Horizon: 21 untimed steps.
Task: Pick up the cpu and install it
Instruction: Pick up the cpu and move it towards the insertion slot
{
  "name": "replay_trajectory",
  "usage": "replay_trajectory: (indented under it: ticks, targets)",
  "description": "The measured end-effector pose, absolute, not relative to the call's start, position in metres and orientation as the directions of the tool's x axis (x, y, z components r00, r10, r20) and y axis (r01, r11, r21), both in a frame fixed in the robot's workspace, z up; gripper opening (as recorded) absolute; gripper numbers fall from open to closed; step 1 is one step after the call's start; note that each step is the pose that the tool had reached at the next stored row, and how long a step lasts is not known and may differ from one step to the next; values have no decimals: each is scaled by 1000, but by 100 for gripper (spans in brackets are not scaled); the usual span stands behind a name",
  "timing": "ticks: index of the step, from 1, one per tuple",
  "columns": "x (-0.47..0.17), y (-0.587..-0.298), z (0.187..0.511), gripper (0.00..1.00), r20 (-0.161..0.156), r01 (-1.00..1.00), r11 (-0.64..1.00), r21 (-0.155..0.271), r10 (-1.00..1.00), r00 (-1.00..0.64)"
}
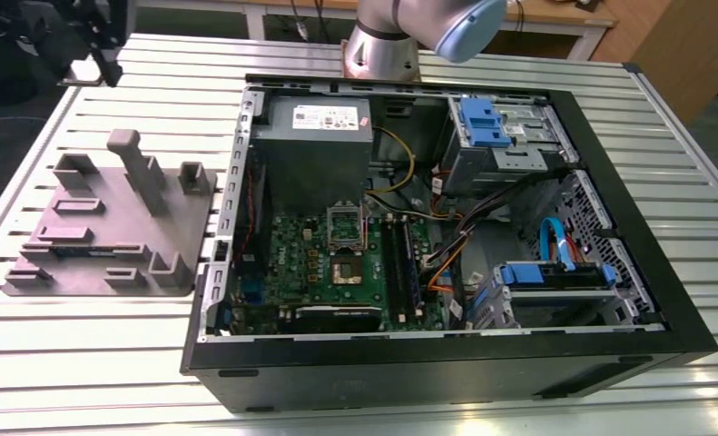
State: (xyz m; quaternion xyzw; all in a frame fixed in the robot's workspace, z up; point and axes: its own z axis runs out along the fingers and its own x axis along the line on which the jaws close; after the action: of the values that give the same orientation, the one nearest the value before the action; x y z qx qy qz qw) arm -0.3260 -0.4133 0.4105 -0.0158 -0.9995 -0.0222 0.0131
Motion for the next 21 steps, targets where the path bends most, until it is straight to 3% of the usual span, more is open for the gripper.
replay_trajectory:
  ticks: [21]
  targets:
    - [-246, -413, 409, 47, 27, 32, 999, 44, 31, -999]
